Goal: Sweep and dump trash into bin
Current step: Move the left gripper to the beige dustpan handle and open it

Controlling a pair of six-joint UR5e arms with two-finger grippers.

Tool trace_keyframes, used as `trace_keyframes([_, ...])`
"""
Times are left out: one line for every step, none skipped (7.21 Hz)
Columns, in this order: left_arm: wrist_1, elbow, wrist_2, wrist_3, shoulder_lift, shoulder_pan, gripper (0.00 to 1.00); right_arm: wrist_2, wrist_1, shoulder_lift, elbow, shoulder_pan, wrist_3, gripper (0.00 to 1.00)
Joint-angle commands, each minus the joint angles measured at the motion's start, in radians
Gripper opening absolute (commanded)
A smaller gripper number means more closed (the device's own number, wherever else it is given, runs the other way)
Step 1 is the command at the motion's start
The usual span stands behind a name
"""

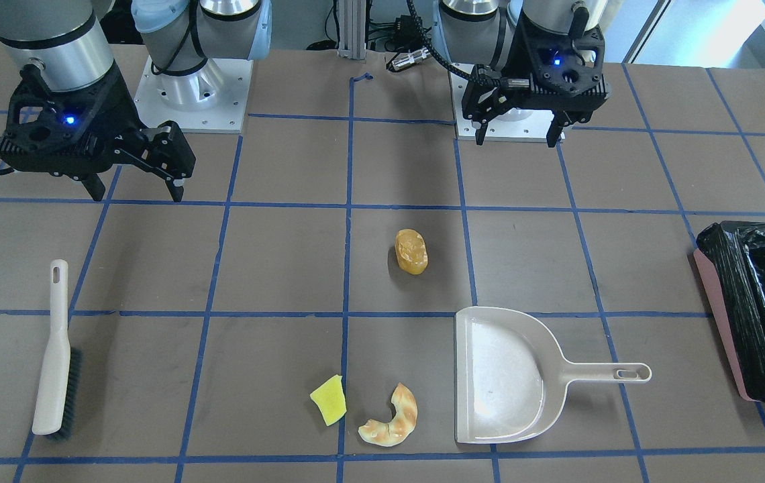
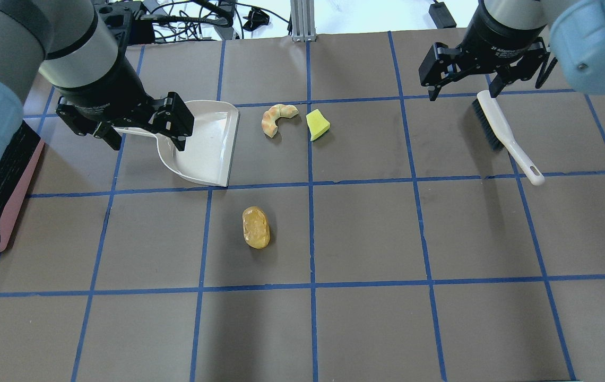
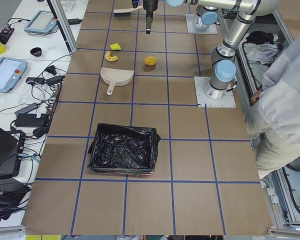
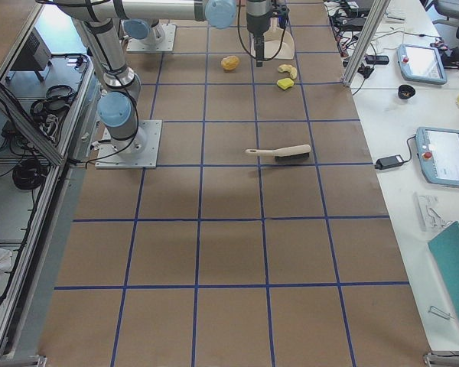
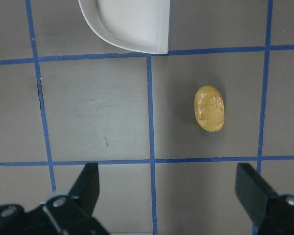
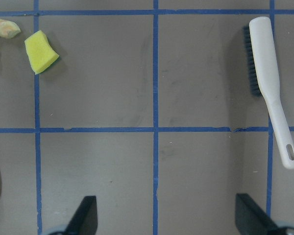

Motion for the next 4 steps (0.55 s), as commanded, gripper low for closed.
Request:
trace_keyframes([0.008, 0.008, -0.009, -0.006, -0.008, 0.005, 1.00, -0.002, 0.000, -0.002, -0.002, 0.002, 0.001, 1.00])
trace_keyframes([0.042, 0.006, -0.003, -0.035, -0.007, 0.009, 1.00, 0.004, 0.000, -0.005, -0.005, 0.002, 0.003, 1.00])
trace_keyframes([0.027, -0.008, 0.003, -0.079, -0.005, 0.008, 1.00, 0.013, 0.000, -0.004, -0.004, 0.003, 0.004, 1.00])
trace_keyframes([0.027, -0.005, 0.003, -0.086, -0.002, 0.008, 1.00, 0.009, 0.000, -0.004, -0.005, 0.003, -0.005, 1.00])
